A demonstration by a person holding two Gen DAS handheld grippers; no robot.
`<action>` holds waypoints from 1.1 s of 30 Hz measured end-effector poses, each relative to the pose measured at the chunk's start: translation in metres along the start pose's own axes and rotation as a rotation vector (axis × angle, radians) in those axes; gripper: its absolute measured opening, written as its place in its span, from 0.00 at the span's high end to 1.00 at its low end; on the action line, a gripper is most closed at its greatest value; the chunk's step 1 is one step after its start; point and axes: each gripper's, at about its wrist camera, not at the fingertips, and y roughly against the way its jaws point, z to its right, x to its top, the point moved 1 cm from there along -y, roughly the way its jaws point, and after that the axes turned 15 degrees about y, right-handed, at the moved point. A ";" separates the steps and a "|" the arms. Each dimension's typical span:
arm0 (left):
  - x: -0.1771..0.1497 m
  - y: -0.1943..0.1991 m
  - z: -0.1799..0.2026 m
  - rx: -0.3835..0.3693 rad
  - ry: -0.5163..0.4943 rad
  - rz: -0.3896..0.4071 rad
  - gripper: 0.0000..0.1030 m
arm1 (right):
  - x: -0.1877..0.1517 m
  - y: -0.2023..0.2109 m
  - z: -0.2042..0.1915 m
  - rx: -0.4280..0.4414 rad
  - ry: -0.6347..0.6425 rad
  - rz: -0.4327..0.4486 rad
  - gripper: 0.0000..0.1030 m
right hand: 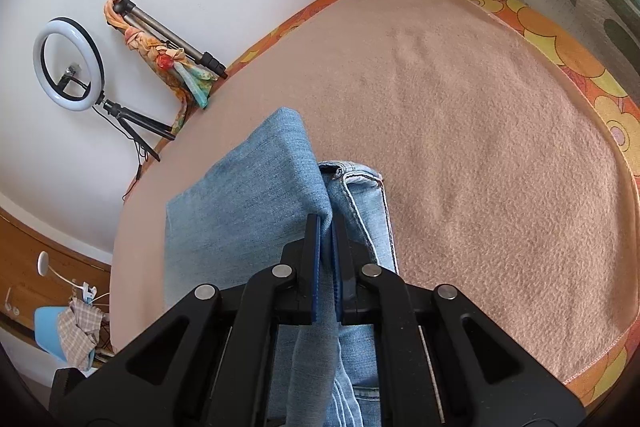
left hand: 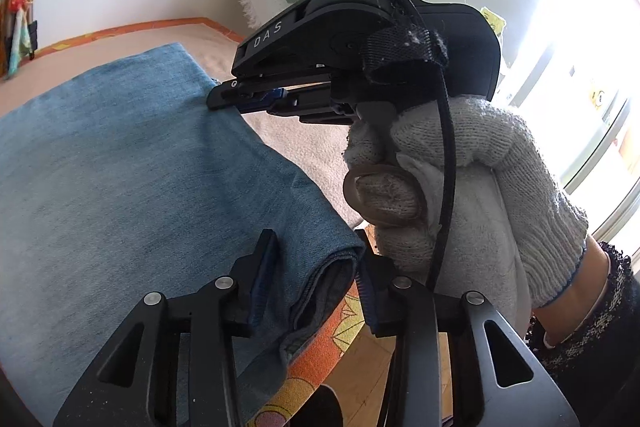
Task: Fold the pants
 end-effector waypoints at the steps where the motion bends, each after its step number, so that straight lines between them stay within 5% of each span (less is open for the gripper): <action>1: -0.001 -0.002 0.001 -0.005 -0.002 -0.008 0.66 | -0.001 0.000 0.002 -0.012 0.001 -0.002 0.94; 9: -0.002 -0.011 0.004 -0.020 -0.069 -0.031 0.61 | -0.007 0.030 0.021 -0.063 -0.036 0.040 0.86; 11: -0.007 -0.015 0.007 -0.002 -0.110 -0.021 0.60 | -0.010 0.036 0.023 -0.071 -0.043 0.043 0.62; 16: -0.009 -0.006 0.010 -0.019 -0.122 -0.030 0.60 | -0.014 0.048 0.023 -0.079 -0.013 0.060 0.51; 19: -0.012 0.015 0.009 -0.043 -0.109 -0.043 0.56 | -0.016 0.053 0.021 -0.053 0.006 0.071 0.36; 25: 0.000 0.078 -0.031 -0.030 -0.076 0.018 0.47 | -0.023 0.040 0.003 0.038 0.107 0.021 0.22; 33: 0.005 0.132 -0.135 0.098 0.178 0.056 0.44 | -0.027 0.016 0.004 0.111 0.132 -0.012 0.18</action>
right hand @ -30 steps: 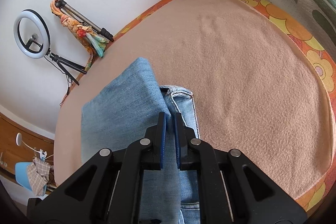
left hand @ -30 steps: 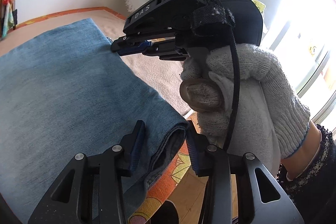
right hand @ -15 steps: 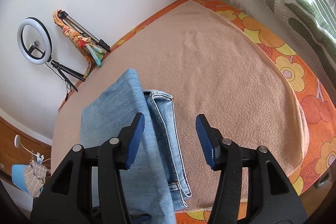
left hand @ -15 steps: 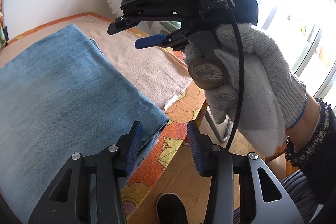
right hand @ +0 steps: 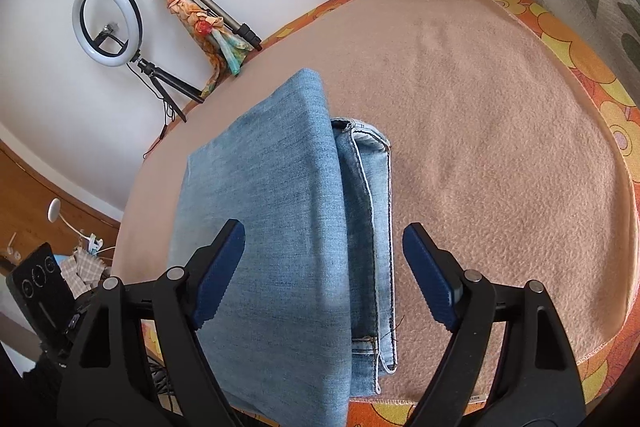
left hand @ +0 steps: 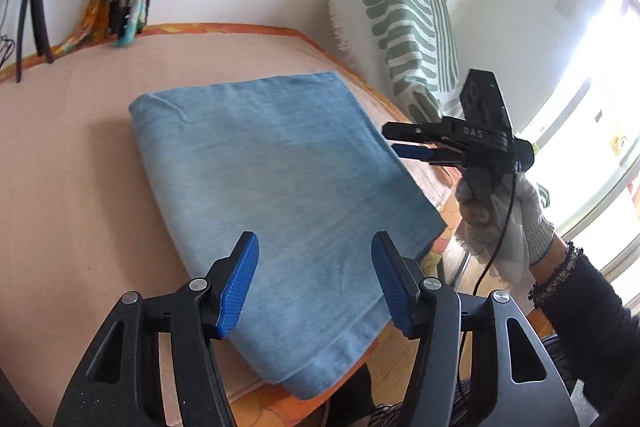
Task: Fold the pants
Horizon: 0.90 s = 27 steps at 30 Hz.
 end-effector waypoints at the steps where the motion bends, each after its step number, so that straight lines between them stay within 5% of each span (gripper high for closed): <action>1: 0.001 0.007 -0.014 0.008 0.034 0.000 0.44 | -0.002 -0.002 0.003 0.006 -0.006 0.002 0.18; 8: 0.012 -0.010 -0.066 0.027 0.259 -0.057 0.44 | -0.010 -0.015 0.013 0.056 -0.015 -0.017 0.18; 13: 0.011 -0.023 -0.069 0.032 0.285 -0.078 0.44 | -0.010 -0.024 0.003 0.054 0.033 -0.042 0.18; 20: 0.011 -0.033 -0.062 0.162 0.234 -0.040 0.44 | -0.008 -0.028 -0.005 0.029 0.074 -0.035 0.18; 27: 0.013 -0.039 -0.066 0.150 0.230 -0.046 0.44 | -0.008 -0.033 -0.015 -0.021 0.142 -0.035 0.16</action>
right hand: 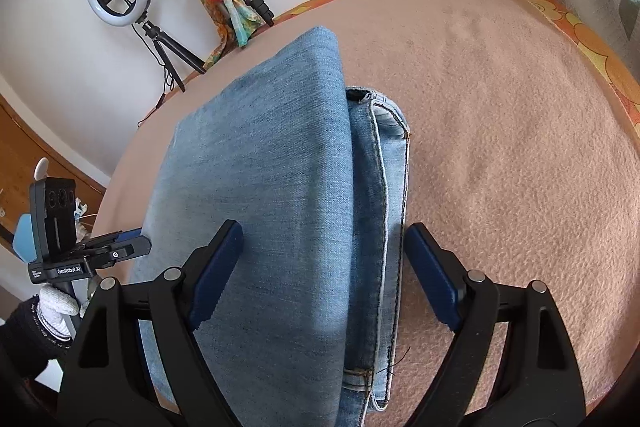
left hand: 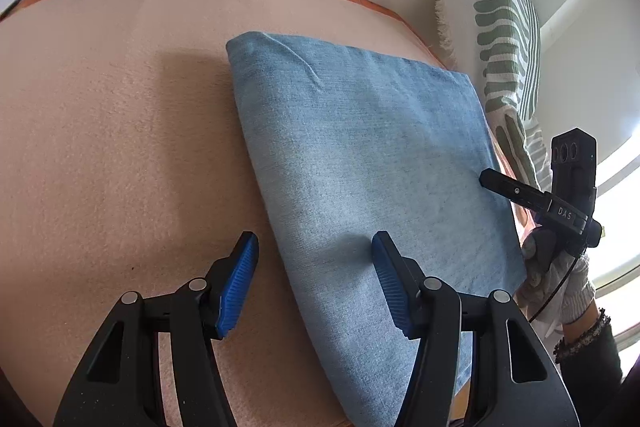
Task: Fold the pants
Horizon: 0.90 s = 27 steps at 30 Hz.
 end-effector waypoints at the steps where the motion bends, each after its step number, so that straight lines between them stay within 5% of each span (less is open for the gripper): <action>1: 0.000 -0.001 0.000 -0.004 0.000 0.001 0.44 | 0.000 -0.001 -0.001 -0.005 0.007 0.000 0.16; 18: 0.005 -0.006 0.001 -0.091 -0.014 0.003 0.44 | 0.008 -0.007 -0.010 -0.009 0.049 -0.017 0.17; 22: 0.007 -0.008 -0.002 -0.110 0.005 -0.005 0.51 | 0.013 -0.010 -0.016 -0.010 0.083 -0.040 0.07; 27: 0.008 -0.009 -0.003 -0.119 0.016 0.004 0.62 | 0.014 -0.010 -0.017 -0.032 0.065 -0.045 0.09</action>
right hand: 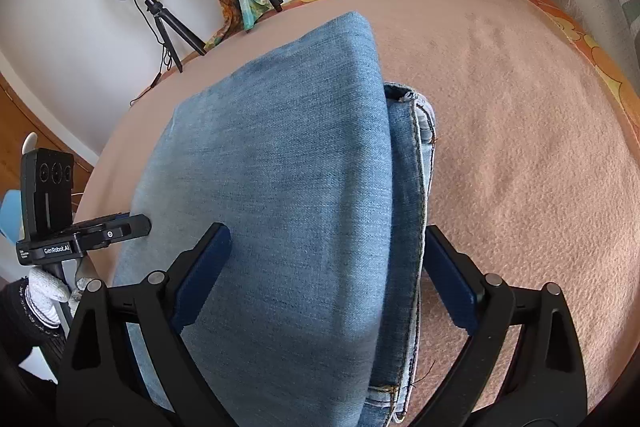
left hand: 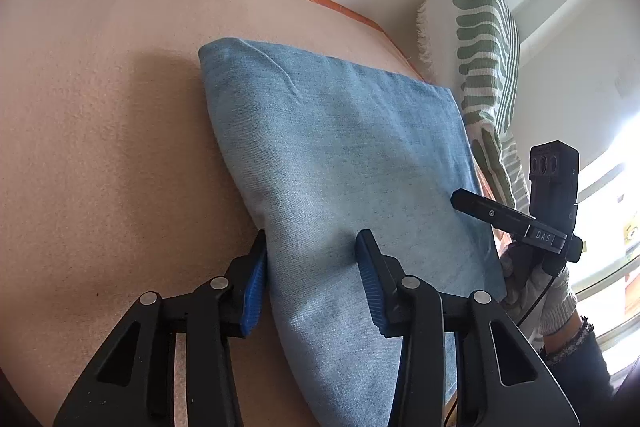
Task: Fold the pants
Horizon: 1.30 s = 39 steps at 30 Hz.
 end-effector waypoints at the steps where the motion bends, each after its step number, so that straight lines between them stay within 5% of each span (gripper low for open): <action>1: -0.001 0.000 0.001 0.005 -0.011 0.004 0.64 | 0.000 0.001 0.001 0.009 -0.003 0.004 0.19; 3: -0.001 -0.001 0.002 0.009 -0.023 0.008 0.65 | -0.001 0.000 0.003 0.061 -0.028 0.010 0.34; 11: 0.010 -0.009 0.000 -0.032 0.026 -0.003 0.59 | -0.003 0.000 0.000 0.038 -0.035 0.023 0.42; 15: 0.010 -0.009 0.007 -0.030 -0.004 0.008 0.80 | 0.001 0.007 -0.011 -0.031 -0.011 0.028 0.58; 20: 0.011 0.003 0.017 -0.047 -0.046 0.022 0.83 | 0.009 0.021 -0.022 -0.096 0.012 0.032 0.74; 30: 0.019 0.029 0.043 -0.086 -0.122 0.067 0.85 | 0.034 0.058 -0.059 -0.151 0.103 0.114 0.79; 39: 0.065 0.045 0.075 -0.108 -0.197 0.105 0.86 | 0.078 0.088 -0.062 -0.198 0.111 0.205 0.80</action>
